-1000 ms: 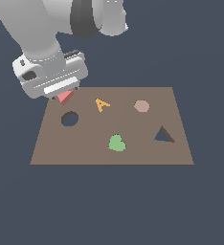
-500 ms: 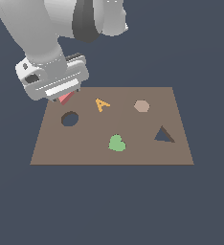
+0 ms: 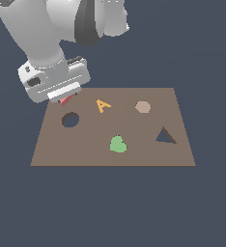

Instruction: Insert a designated object into the corresponding slot on a board.

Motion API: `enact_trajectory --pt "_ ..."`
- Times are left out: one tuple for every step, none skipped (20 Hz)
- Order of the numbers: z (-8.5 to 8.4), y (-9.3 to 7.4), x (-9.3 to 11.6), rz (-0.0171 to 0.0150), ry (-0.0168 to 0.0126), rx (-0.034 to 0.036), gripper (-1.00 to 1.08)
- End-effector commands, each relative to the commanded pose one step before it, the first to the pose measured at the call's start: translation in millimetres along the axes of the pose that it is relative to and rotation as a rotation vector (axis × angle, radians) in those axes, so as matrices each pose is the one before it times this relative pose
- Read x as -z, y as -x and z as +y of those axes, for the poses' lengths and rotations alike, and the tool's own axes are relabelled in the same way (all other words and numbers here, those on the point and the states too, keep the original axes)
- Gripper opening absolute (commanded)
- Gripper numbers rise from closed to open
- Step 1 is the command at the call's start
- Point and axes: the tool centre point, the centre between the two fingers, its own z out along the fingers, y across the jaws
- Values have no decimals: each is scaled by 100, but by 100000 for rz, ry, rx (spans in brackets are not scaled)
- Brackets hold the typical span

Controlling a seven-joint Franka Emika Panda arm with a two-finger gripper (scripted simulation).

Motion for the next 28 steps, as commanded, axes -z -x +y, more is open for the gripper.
enact_trajectory --pt "-86 -17 -91 -70 -140 90 -100" --pt "0 0 0 0 0 0 -100" --pt "0 0 0 0 0 0 -100" --pt "0 0 0 0 0 0 -100" --pt "81 36 84 51 130 -95 -100" --pt "-2 -3 62 0 0 0 -100" --pt "-17 -23 154 -21 -57 33 -100" --pt "-18 -22 154 -22 -57 33 -100" --pt "-3 -3 62 0 0 0 -100" --pt "-10 23 -149 0 0 0 -100" --pt "-9 0 -17 -28 -19 -60 -100" --pt "-43 -15 0 -1 0 -138 -100" --pt "-76 -29 2 0 0 -218 -100" --pt "-102 -37 2 0 0 -316 -100" --pt "-134 -50 3 0 0 -400 -100" --pt "-163 -60 3 0 0 -491 -100" --pt "-192 -71 4 0 0 -578 -100" --pt "-221 -81 5 -1 0 -668 -100" --pt "-250 -93 5 -1 0 -753 -100" --pt "-279 -104 6 -1 0 -839 -100" --pt "-307 -115 6 -1 0 -924 -100" --pt "-335 -126 7 -1 0 -1008 -100" --pt "-363 -137 7 -1 0 -1091 -100" --pt "-390 -147 8 -1 0 -1174 -100" --pt "-417 -158 8 -1 0 -1255 -100" --pt "-444 -169 9 -1 0 -1335 -100" --pt "-471 -179 10 -1 0 -1416 -100" --pt "-498 -191 10 -1 0 -1494 -100"
